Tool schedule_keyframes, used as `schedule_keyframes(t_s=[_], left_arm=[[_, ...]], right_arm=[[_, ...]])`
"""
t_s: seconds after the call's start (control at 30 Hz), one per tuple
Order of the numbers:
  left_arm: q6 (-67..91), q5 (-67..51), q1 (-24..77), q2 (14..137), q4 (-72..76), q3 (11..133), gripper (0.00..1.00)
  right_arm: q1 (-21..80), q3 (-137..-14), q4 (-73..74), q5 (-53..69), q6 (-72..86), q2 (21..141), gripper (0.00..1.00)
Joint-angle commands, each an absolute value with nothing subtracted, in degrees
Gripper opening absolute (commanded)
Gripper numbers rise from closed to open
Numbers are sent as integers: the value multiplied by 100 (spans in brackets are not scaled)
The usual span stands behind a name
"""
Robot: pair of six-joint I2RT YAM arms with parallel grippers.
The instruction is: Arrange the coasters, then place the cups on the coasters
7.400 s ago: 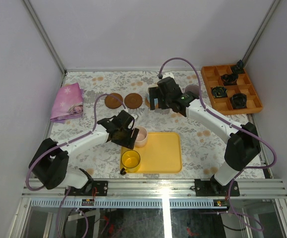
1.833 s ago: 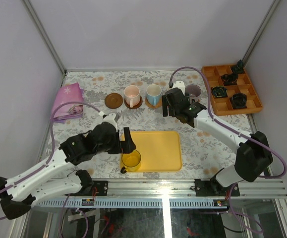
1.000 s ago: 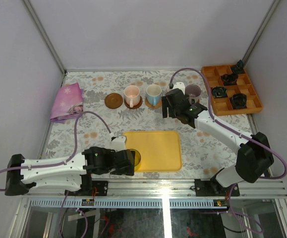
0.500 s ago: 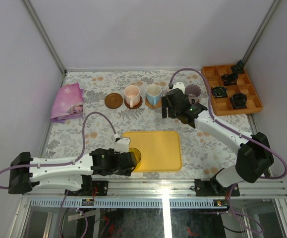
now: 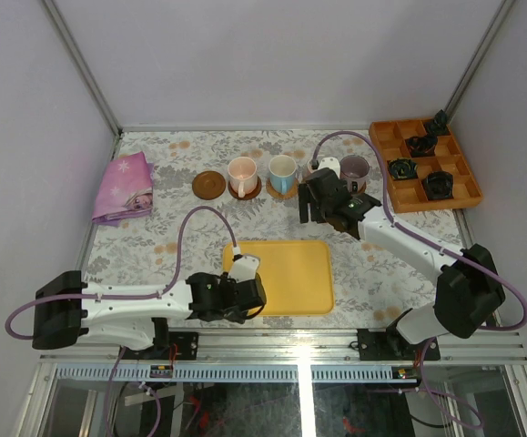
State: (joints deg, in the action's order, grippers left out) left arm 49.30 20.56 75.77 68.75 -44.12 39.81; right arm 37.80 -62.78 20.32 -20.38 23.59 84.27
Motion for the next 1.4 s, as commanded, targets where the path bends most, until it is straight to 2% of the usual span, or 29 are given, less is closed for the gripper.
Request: schedule_keyframes(t_s=[0.0, 0.1, 0.2, 0.53, 0.83, 1.07, 1.23, 1.37], left_arm=[[4752, 2196, 7606, 6917, -4121, 4183, 31], [4801, 2211, 7617, 6937, -4131, 4162, 7], [4848, 2255, 7607, 6944, -4142, 4164, 0], [4985, 3190, 7549, 6450, -4624, 4678, 0], [4926, 4219, 6697, 6004, -5086, 5267, 0], [3901, 4431, 5330, 6015, -4098, 5197, 0], [2636, 3741, 3877, 6259, -2844, 5093, 0], [1934, 2678, 2630, 6775, -1917, 5237, 0]], right_arm=[[3748, -6252, 1952, -2130, 2409, 8152, 80], [3753, -6239, 1943, -2152, 2402, 8127, 80], [3753, -6222, 1934, -2154, 2408, 8106, 79], [3752, -6153, 1917, -2243, 2373, 8035, 78], [3751, -5996, 1712, -2497, 2311, 8006, 76], [3744, -6085, 1524, -2655, 2185, 8074, 76], [3673, -6258, 1392, -2698, 2043, 8191, 75], [3552, -6443, 1362, -2682, 2020, 8297, 75]])
